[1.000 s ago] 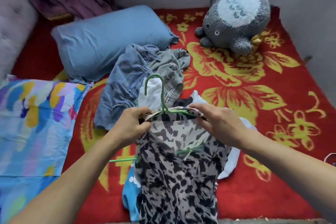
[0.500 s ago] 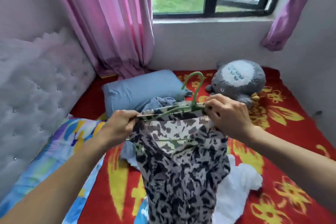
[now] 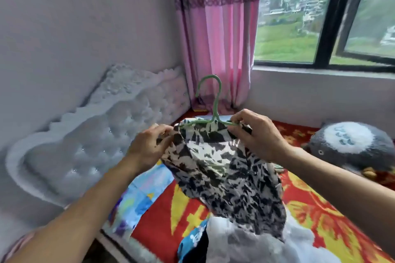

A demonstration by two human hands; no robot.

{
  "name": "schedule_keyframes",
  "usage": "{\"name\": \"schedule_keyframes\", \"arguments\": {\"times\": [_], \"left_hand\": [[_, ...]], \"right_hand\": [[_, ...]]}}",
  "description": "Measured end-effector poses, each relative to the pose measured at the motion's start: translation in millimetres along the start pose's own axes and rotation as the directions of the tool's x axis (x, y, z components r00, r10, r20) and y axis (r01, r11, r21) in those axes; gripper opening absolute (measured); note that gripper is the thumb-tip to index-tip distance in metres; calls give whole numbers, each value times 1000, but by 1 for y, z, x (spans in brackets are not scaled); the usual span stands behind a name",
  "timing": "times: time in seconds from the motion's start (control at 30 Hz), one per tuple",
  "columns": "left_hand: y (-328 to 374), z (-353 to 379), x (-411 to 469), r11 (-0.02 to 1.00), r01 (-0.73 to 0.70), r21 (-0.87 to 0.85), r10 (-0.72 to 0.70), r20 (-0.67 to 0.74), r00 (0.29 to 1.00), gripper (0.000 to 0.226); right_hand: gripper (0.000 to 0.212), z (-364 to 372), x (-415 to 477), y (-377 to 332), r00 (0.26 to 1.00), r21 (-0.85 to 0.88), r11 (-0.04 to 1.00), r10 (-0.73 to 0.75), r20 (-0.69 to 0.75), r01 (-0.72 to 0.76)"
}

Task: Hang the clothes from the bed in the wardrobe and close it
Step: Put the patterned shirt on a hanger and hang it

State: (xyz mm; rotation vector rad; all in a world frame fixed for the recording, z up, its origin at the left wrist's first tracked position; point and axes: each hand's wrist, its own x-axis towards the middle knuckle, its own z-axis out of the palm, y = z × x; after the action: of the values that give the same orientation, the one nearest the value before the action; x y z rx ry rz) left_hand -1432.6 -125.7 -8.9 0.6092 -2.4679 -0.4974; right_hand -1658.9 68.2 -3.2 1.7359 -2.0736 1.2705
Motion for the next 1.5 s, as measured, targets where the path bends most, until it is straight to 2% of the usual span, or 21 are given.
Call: {"name": "schedule_keyframes", "arguments": {"times": [0.1, 0.17, 0.23, 0.33, 0.43, 0.5, 0.57, 0.77, 0.83, 1.03, 1.17, 1.27, 1.4, 1.5], "left_hand": [[1, -56, -50, 1000, 30, -2, -30, -137, 990, 70], [1, -92, -86, 997, 72, 4, -70, -203, 977, 66], [-2, -123, -125, 992, 122, 23, -113, -230, 966, 58], [-14, -170, -188, 967, 250, 47, -224, -311, 924, 46], [-33, -220, -263, 877, 479, 24, -412, -475, 778, 21], [-45, -251, -326, 789, 614, -1, -528, -513, 677, 5], [-52, -282, -394, 708, 705, 27, -596, -513, 618, 5], [-38, -372, -576, 545, 831, 111, -684, -514, 517, 16], [-36, -403, -628, 492, 863, 119, -703, -530, 474, 21], [-42, -471, -728, 354, 927, 126, -734, -576, 359, 12], [-58, -502, -764, 210, 966, 149, -725, -639, 256, 12], [-74, -523, -782, 103, 974, 202, -696, -685, 215, 11], [-104, -556, -799, 8, 955, 297, -657, -719, 229, 14], [-136, -591, -808, -42, 928, 371, -623, -735, 266, 14]], "right_hand": [[22, 4, 22, -57, 975, 153, 988, -22, 220, -13], [26, 11, 34, -100, 902, 266, 963, -86, 422, -33], [31, 24, 37, -145, 812, 360, 933, -197, 549, -17], [30, 53, 26, -215, 744, 499, 865, -363, 561, 45], [22, 87, 5, -289, 700, 565, 824, -419, 579, 26], [26, 112, -13, -337, 651, 596, 802, -435, 621, -32], [31, 137, -31, -384, 623, 648, 757, -468, 626, -82], [22, 217, -75, -521, 601, 704, 651, -451, 660, -284], [20, 246, -90, -565, 558, 690, 644, -455, 693, -331], [25, 296, -126, -691, 489, 655, 599, -446, 750, -460], [33, 319, -129, -765, 514, 658, 600, -426, 745, -456], [28, 350, -120, -819, 594, 682, 600, -388, 705, -418], [28, 417, -90, -889, 740, 681, 700, -338, 582, -215], [22, 466, -56, -940, 788, 635, 772, -372, 491, -32]]}}
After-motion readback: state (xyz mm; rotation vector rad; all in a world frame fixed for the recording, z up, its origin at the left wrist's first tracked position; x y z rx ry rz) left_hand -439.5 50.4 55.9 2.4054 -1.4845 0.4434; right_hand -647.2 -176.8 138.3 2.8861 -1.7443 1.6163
